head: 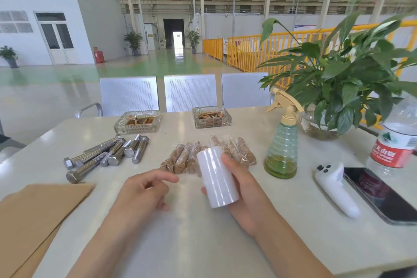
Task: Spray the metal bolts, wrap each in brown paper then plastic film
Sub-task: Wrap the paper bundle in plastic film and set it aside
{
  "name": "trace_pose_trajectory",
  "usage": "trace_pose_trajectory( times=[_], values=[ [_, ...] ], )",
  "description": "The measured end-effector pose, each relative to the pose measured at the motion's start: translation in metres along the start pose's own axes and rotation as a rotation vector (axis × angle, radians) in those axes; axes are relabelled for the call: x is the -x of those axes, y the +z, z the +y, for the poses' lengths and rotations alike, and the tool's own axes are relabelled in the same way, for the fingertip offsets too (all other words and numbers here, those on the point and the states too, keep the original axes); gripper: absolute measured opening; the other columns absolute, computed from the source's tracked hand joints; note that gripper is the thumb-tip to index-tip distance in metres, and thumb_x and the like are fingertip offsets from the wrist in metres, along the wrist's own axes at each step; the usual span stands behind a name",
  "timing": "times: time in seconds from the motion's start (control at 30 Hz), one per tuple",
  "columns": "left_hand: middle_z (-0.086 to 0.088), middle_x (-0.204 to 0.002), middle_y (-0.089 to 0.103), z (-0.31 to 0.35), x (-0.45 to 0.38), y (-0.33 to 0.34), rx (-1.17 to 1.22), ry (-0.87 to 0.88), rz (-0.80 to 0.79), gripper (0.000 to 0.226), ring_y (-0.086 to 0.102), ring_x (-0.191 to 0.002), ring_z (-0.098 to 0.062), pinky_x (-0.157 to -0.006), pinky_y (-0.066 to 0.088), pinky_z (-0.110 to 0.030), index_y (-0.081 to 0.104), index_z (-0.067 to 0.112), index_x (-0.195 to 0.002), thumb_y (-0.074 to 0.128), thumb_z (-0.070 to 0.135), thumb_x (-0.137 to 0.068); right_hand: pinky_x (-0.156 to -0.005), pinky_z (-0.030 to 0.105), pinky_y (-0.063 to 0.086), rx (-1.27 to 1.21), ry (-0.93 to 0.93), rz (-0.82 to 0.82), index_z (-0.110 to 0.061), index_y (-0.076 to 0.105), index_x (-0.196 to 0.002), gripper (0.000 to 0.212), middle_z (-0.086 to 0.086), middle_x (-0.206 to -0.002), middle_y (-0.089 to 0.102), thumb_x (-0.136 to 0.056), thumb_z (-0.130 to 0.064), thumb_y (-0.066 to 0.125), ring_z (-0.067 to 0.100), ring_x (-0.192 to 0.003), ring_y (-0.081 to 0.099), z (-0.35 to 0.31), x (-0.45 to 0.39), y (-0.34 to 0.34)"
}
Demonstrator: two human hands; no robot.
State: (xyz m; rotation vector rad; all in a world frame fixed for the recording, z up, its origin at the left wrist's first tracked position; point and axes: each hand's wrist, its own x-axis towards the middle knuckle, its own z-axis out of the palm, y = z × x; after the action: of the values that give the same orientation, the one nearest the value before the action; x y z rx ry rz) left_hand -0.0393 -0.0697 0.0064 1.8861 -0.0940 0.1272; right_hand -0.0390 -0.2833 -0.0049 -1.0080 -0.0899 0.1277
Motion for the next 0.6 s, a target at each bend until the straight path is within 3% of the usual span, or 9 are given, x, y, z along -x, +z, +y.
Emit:
trace_pose_trajectory(
  times=[0.07, 0.17, 0.27, 0.33, 0.47, 0.6],
  values=[
    [0.002, -0.057, 0.048, -0.005, 0.004, 0.003, -0.072, 0.013, 0.122, 0.036, 0.051, -0.047, -0.012, -0.059, 0.048, -0.024, 0.077, 0.033, -0.081, 0.059, 0.004, -0.094, -0.084, 0.041, 0.059, -0.047, -0.035, 0.027, -0.012, 0.077, -0.116, 0.040, 0.013, -0.110, 0.074, -0.087, -0.040, 0.072, 0.020, -0.089, 0.071, -0.002, -0.001, -0.003],
    [0.005, -0.062, 0.057, 0.000, 0.024, 0.024, -0.075, 0.170, 0.027, 0.006, 0.050, -0.047, -0.009, -0.052, 0.043, -0.020, 0.073, 0.033, -0.092, 0.073, 0.028, -0.089, -0.090, 0.042, 0.052, 0.002, -0.098, 0.070, -0.010, 0.068, -0.128, 0.052, 0.016, -0.114, 0.071, -0.085, -0.038, 0.072, 0.023, -0.100, 0.067, -0.001, -0.002, -0.002],
    [0.008, -0.066, 0.061, 0.001, 0.031, 0.045, -0.136, 0.214, -0.070, 0.043, 0.046, -0.048, -0.004, -0.049, 0.038, -0.017, 0.065, 0.033, -0.089, 0.078, 0.065, -0.064, -0.091, 0.044, 0.049, 0.076, -0.164, 0.120, -0.013, 0.069, -0.124, 0.045, 0.015, -0.113, 0.071, -0.086, -0.036, 0.073, 0.024, -0.101, 0.065, 0.003, -0.002, -0.001],
    [0.009, -0.070, 0.064, 0.004, 0.028, 0.054, -0.220, 0.219, -0.077, 0.052, 0.047, -0.049, -0.003, -0.052, 0.038, -0.019, 0.058, 0.033, -0.085, 0.074, 0.074, -0.057, -0.091, 0.043, 0.052, 0.102, -0.190, 0.147, -0.016, 0.068, -0.125, 0.046, 0.014, -0.118, 0.072, -0.084, -0.036, 0.074, 0.024, -0.102, 0.067, 0.004, 0.000, -0.001],
    [0.006, -0.073, 0.068, 0.006, 0.016, 0.054, -0.130, 0.170, -0.084, 0.048, 0.052, -0.052, -0.007, -0.053, 0.043, -0.024, 0.063, 0.029, -0.082, 0.078, 0.070, -0.060, -0.094, 0.046, 0.055, 0.083, -0.219, 0.136, -0.014, 0.067, -0.126, 0.048, 0.017, -0.122, 0.071, -0.082, -0.033, 0.077, 0.028, -0.106, 0.069, 0.004, 0.002, 0.001],
    [-0.009, -0.071, 0.067, 0.009, 0.006, 0.043, 0.021, 0.100, -0.222, 0.029, 0.061, -0.054, -0.018, -0.051, 0.048, -0.031, 0.068, 0.020, -0.077, 0.085, 0.044, -0.074, -0.104, 0.054, 0.051, 0.125, -0.229, 0.140, -0.016, 0.065, -0.129, 0.052, 0.014, -0.124, 0.071, -0.083, -0.030, 0.083, 0.036, -0.120, 0.065, 0.007, -0.001, -0.002]
  ],
)
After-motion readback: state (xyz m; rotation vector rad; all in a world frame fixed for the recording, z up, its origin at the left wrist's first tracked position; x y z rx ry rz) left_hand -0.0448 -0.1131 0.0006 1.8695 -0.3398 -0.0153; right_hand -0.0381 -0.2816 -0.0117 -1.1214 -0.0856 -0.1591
